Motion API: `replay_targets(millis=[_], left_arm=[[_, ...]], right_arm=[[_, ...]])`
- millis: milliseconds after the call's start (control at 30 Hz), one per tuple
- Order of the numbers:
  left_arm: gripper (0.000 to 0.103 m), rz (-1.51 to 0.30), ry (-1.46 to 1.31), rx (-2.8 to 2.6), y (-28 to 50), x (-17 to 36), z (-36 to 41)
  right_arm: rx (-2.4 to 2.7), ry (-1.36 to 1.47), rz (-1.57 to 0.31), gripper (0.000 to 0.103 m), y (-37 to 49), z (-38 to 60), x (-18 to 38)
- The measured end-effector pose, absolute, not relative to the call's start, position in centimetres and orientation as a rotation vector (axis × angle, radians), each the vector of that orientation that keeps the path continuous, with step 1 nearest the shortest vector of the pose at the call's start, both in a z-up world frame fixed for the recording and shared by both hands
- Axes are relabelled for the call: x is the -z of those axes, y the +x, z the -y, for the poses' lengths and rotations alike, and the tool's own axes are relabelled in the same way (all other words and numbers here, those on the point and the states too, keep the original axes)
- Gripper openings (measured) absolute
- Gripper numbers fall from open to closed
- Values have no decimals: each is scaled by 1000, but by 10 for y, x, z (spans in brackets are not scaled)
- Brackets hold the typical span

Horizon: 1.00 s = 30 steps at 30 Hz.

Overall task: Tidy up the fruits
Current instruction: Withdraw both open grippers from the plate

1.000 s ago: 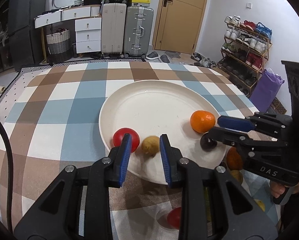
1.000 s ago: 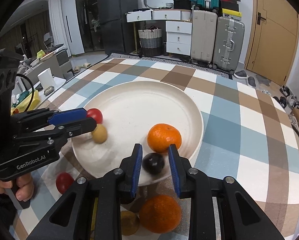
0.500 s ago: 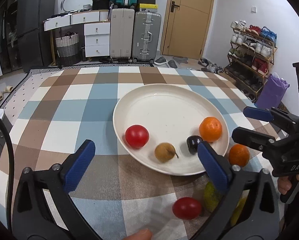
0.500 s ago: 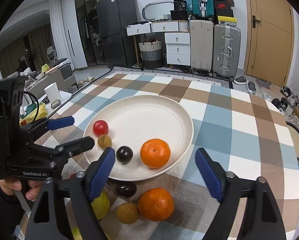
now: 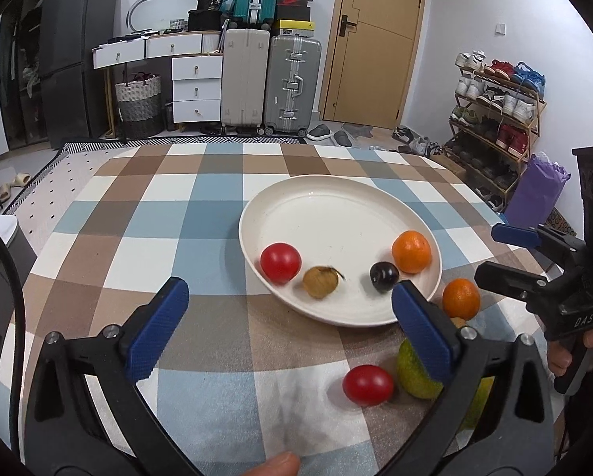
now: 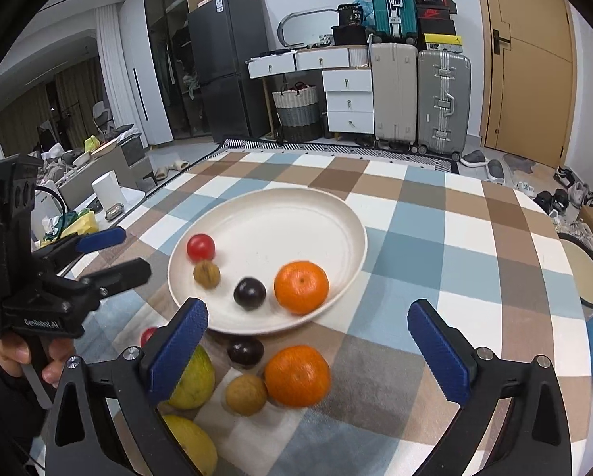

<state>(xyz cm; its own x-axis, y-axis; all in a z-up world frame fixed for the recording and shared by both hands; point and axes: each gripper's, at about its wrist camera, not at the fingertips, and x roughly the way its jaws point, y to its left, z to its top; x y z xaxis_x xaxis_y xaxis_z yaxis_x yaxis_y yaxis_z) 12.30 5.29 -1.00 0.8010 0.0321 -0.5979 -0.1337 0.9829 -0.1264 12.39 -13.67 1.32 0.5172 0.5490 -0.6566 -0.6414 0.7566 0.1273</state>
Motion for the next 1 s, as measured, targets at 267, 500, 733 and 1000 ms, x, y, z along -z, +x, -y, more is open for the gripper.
replay_targets(millis=[267, 500, 733, 1000], left_arm=[[102, -654, -139, -97, 117, 11, -53], [102, -670, -121, -80, 108, 15, -47], [102, -698, -108, -47, 102, 21, -41], [102, -716, -131, -46, 104, 23, -45]], right_arm=[[-714, -158, -755, 103, 123, 148, -13], [-700, -157, -770, 103, 119, 167, -10], [-701, -202, -821, 103, 119, 166, 3], [-698, -189, -869, 103, 125, 166, 15]])
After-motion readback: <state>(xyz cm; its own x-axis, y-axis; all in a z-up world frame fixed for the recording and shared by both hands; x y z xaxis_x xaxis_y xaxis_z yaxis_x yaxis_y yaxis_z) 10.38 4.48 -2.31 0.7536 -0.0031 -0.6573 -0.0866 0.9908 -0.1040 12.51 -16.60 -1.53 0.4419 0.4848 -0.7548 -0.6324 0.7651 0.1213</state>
